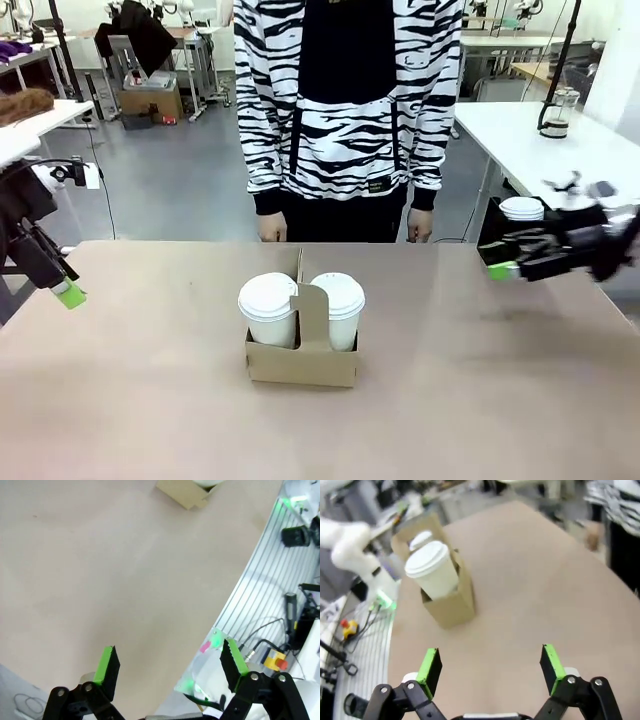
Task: Pour a drink into a cup and package it in a carrier.
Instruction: Insert the held 600 ml Paper Cup into the Cup Carrier.
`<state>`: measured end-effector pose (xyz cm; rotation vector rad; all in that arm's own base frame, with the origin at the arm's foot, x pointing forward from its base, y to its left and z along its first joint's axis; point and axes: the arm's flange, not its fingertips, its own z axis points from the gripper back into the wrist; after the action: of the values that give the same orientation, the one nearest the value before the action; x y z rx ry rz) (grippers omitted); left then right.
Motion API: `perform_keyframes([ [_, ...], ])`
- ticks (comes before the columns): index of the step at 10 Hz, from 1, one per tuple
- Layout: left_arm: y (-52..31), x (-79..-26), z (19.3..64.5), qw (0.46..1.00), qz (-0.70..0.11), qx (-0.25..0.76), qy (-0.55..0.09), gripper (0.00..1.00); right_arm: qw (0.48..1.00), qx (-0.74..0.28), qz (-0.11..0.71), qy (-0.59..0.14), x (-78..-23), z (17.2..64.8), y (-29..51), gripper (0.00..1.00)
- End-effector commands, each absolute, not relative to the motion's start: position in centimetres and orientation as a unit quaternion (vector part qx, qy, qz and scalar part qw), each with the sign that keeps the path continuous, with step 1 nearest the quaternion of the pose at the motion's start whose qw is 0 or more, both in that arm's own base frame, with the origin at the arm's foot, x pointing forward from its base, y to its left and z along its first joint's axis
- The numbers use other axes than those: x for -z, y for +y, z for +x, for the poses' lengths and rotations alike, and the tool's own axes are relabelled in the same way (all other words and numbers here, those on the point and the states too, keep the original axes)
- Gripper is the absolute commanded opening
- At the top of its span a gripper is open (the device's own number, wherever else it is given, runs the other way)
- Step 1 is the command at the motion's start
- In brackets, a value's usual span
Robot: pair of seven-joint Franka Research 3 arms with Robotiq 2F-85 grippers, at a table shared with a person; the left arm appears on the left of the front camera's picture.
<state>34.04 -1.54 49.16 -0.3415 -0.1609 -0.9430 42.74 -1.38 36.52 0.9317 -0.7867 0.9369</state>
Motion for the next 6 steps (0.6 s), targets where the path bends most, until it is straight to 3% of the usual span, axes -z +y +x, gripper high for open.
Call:
perform_keyframes([
  [1,-1.4,-49.3,34.0,0.873,-0.166,0.452,-0.076,1.0,0.778,-0.357,0.381,-0.349,-39.3,38.8,-5.4,1.0],
  [6,-1.4,-49.3,34.0,0.873,-0.166,0.452,-0.076,1.0,0.842,-0.294,0.298,-0.34,-41.3,34.5,-9.9,1.0],
])
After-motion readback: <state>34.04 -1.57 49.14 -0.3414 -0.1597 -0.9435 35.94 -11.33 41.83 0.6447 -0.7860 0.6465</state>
